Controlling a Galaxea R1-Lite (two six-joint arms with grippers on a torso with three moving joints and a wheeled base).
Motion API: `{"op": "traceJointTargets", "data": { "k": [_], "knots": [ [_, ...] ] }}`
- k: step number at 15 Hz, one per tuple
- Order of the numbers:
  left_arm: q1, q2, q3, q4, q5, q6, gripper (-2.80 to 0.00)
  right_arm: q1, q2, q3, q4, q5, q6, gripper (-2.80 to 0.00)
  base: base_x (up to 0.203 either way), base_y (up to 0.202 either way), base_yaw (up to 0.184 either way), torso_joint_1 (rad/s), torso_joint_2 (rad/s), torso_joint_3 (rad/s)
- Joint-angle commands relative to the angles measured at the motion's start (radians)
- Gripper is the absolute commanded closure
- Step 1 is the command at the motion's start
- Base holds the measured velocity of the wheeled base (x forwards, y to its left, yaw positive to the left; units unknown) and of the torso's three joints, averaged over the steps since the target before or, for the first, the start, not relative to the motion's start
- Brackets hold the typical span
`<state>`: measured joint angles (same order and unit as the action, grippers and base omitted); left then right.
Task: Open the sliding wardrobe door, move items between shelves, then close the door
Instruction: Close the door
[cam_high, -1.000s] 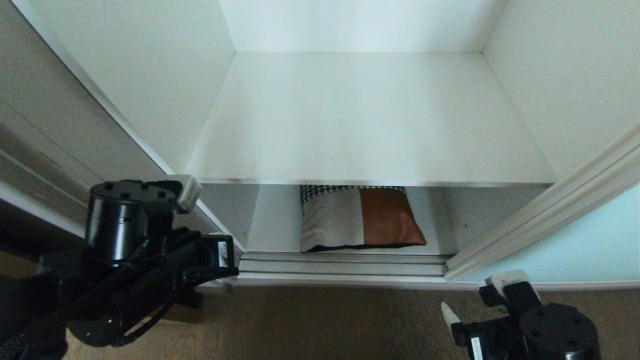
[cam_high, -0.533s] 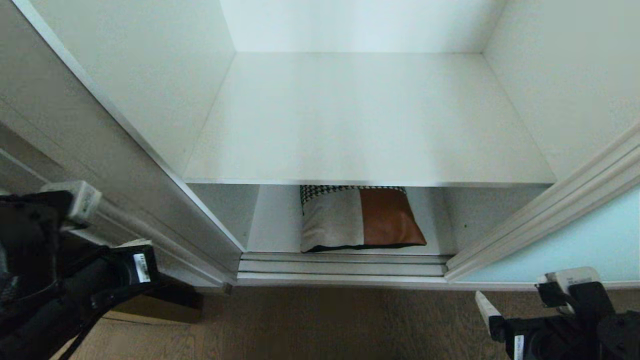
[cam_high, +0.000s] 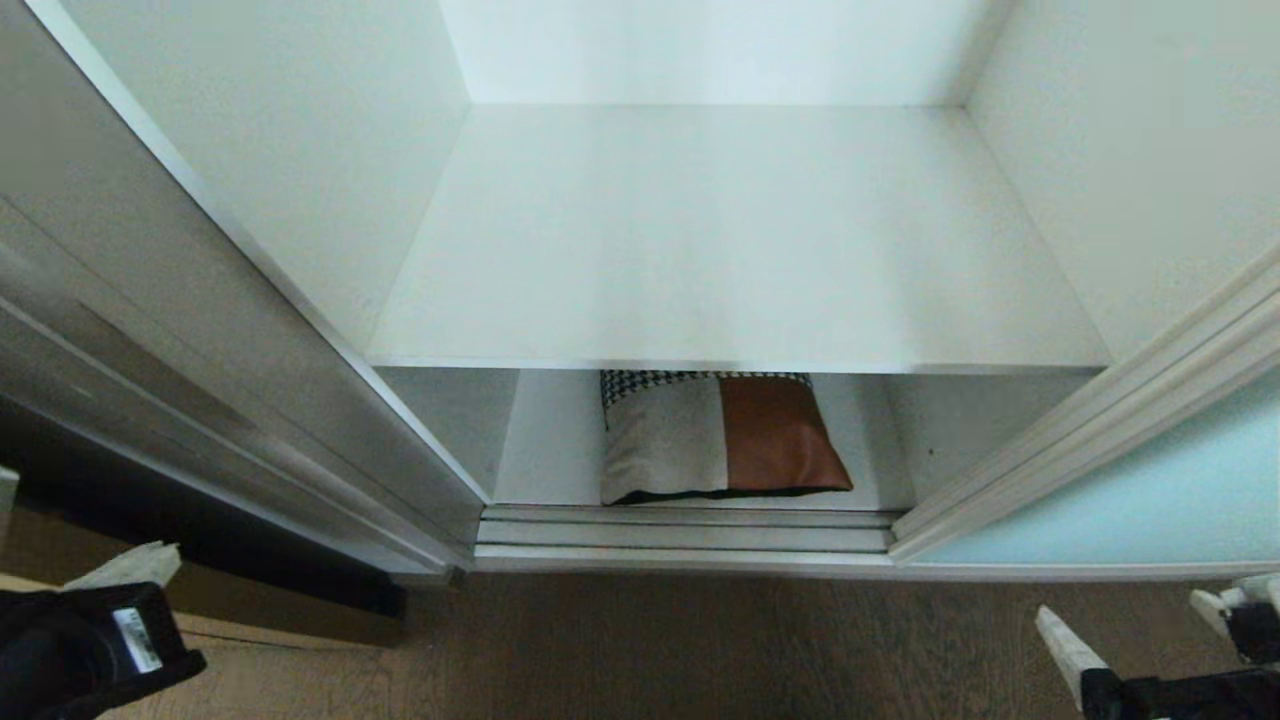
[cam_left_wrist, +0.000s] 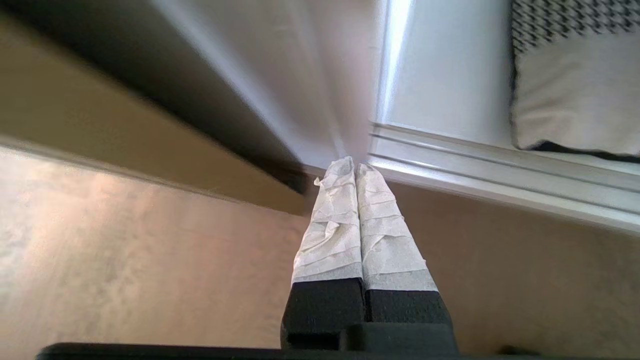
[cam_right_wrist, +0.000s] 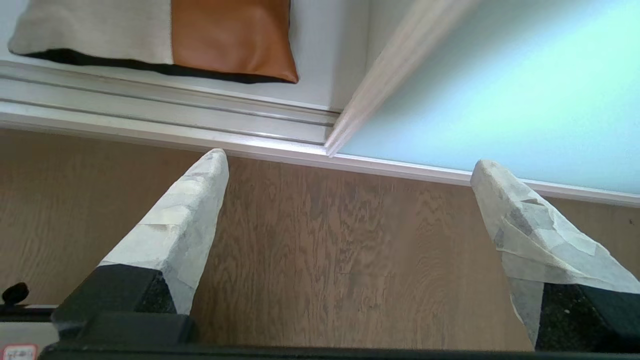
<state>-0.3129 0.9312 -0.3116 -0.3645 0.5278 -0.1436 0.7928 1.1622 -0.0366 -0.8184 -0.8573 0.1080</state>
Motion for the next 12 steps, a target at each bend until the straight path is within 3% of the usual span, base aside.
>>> {"op": "traceJointTargets", "data": {
  "k": [1, 7, 12],
  "knots": [
    [0.055, -0.120, 0.043, -0.001, 0.003, 0.018, 0.00, -0.029, -0.160, -0.045, 0.136, -0.004, 0.006, -2.80, 0.000, 0.000, 0.000, 0.000, 0.00, 0.000],
    [0.217, -0.350, 0.134, 0.019, -0.008, 0.080, 0.00, -0.201, -0.370, -0.028, 0.186, 0.002, 0.000, -2.80, 0.000, 0.000, 0.000, 0.000, 0.00, 0.000],
    [0.263, -0.591, 0.223, 0.128, -0.052, 0.097, 0.00, -0.305, -0.474, 0.007, 0.197, 0.013, 0.005, -2.80, 0.000, 0.000, 0.000, 0.000, 0.00, 0.000]
  ]
}}
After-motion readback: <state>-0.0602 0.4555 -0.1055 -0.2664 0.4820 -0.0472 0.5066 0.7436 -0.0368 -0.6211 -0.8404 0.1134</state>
